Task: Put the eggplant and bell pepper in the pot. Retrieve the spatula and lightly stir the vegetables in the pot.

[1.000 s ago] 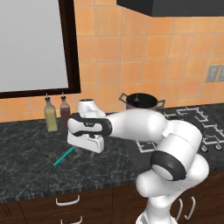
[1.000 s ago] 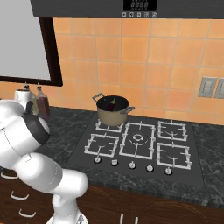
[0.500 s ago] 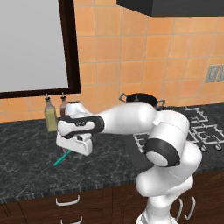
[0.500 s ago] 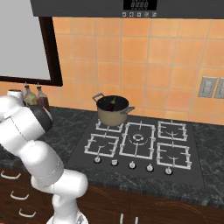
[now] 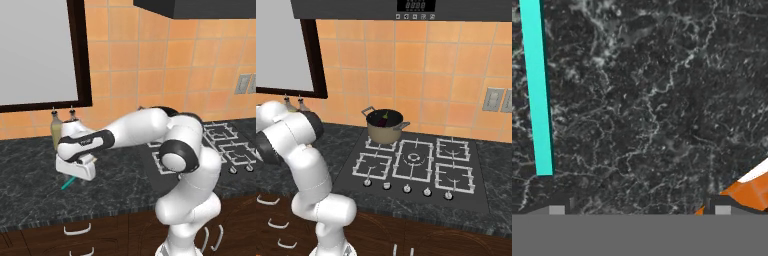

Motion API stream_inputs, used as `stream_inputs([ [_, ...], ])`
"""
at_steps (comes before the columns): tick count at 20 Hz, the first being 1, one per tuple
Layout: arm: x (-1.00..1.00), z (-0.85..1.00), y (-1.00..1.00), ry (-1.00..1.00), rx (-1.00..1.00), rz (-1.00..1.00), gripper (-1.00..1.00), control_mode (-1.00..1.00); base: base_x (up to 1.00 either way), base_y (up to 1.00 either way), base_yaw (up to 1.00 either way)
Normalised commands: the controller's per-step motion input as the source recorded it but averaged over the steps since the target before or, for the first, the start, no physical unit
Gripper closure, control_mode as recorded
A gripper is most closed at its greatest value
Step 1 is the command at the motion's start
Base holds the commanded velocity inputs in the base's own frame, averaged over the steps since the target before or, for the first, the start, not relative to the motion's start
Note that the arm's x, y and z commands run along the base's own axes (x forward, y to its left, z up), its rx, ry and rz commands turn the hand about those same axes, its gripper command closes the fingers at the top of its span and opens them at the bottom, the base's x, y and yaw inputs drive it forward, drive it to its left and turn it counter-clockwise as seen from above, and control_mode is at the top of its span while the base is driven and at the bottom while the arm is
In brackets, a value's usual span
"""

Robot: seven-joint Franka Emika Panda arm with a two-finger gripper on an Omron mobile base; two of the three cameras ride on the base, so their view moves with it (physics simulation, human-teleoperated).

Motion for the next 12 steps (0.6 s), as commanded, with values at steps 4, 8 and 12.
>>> stream_inputs([
  [4,0.08,-0.02,0.25,0.06,-0.03,0.00,-1.00,-1.00,0.00,0.00,0.00],
  [8,0.16,-0.13,0.11,0.00,0.00,0.00,-1.00,-1.00,0.00,0.00,0.00],
  [12,0.12,-0.23,0.09,-0.02,0.00,0.00,-1.00,-1.00,0.00,0.00,0.00],
])
